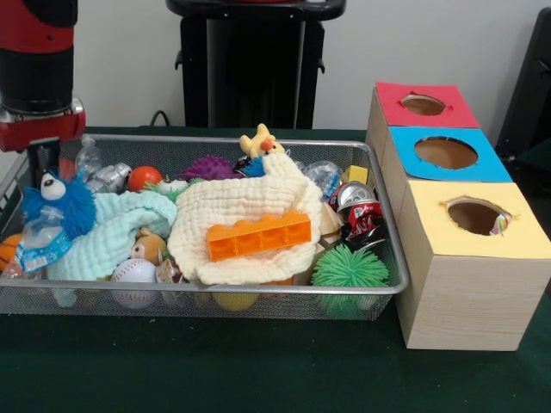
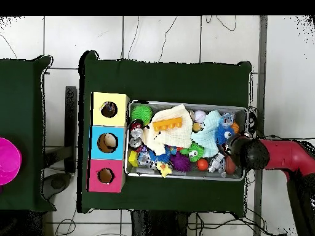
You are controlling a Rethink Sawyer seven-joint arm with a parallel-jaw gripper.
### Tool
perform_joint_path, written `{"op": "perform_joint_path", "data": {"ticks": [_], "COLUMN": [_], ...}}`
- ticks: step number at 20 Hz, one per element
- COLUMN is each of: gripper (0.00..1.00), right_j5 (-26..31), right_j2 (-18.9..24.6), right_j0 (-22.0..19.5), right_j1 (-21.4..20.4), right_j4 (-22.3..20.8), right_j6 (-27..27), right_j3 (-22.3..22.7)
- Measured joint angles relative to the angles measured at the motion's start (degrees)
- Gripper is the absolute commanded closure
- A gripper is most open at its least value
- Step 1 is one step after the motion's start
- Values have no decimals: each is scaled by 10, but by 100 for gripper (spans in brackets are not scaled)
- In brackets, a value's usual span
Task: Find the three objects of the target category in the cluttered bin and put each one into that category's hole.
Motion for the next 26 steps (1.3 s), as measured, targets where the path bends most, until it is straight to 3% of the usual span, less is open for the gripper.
{"op": "perform_joint_path", "data": {"ticks": [16,25,26], "gripper": [100,100,0], "right_j5": [12,6,1], "right_j2": [-14,-59,-67], "right_j0": [40,104,111], "right_j1": [-75,-100,-103], "right_j4": [85,125,130], "right_j6": [0,10,11], "right_j3": [63,137,148]}}
